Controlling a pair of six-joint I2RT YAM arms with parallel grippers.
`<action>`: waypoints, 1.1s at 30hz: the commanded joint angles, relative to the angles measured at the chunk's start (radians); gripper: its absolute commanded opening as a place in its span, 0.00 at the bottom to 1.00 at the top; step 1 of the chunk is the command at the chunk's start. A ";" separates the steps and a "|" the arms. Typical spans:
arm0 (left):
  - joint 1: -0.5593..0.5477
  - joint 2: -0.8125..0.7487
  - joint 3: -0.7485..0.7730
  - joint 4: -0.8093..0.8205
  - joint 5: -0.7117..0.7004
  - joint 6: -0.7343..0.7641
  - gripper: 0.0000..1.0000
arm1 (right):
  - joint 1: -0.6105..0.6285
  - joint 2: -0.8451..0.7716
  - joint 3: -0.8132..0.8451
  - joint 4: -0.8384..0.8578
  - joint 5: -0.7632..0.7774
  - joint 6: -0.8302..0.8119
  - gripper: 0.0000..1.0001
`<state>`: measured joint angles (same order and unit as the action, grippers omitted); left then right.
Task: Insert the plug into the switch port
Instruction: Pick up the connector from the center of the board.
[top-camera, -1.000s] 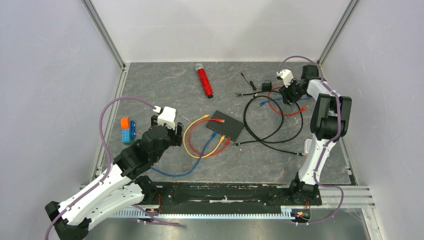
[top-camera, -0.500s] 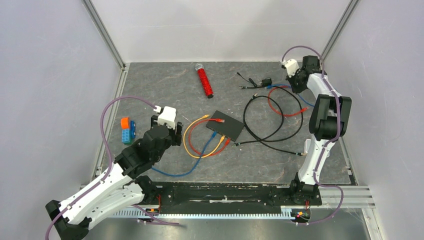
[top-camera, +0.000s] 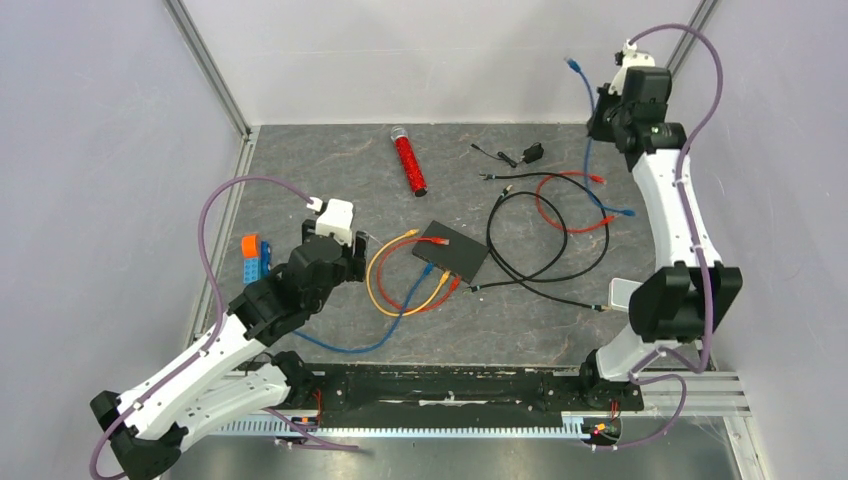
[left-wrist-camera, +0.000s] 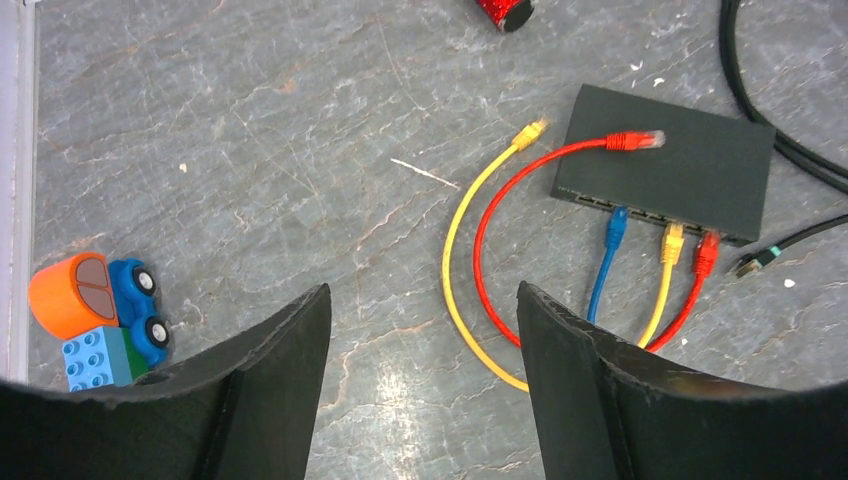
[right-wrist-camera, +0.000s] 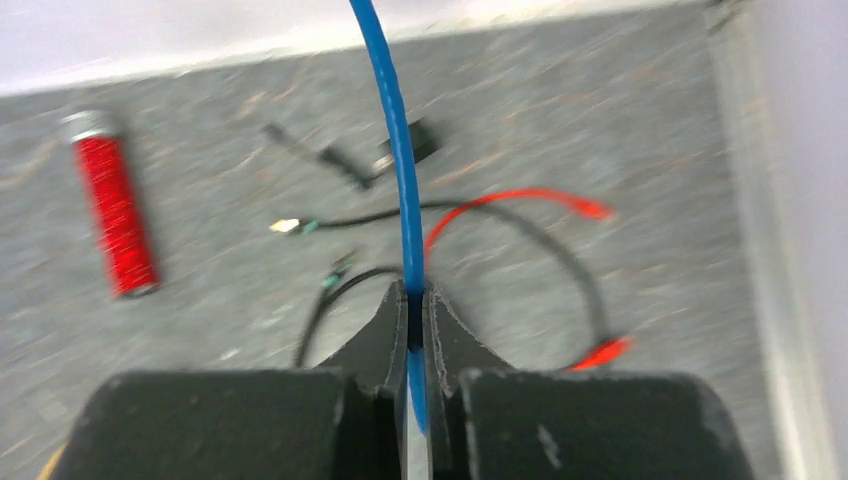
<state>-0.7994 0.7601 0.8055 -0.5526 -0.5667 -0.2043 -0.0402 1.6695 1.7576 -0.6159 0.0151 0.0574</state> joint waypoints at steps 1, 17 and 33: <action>0.009 0.007 0.067 -0.001 0.044 -0.047 0.75 | 0.101 -0.116 -0.227 0.145 -0.242 0.394 0.00; 0.016 0.114 0.187 -0.112 0.325 -0.053 0.79 | 0.723 -0.382 -1.002 0.761 0.265 1.572 0.00; 0.067 0.400 0.257 0.002 0.420 -0.015 0.75 | 0.725 -0.334 -1.049 0.804 0.309 0.976 0.64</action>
<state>-0.7364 1.0996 0.9825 -0.6537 -0.1867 -0.2687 0.7887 1.4513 0.7803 0.1474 0.3576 1.4403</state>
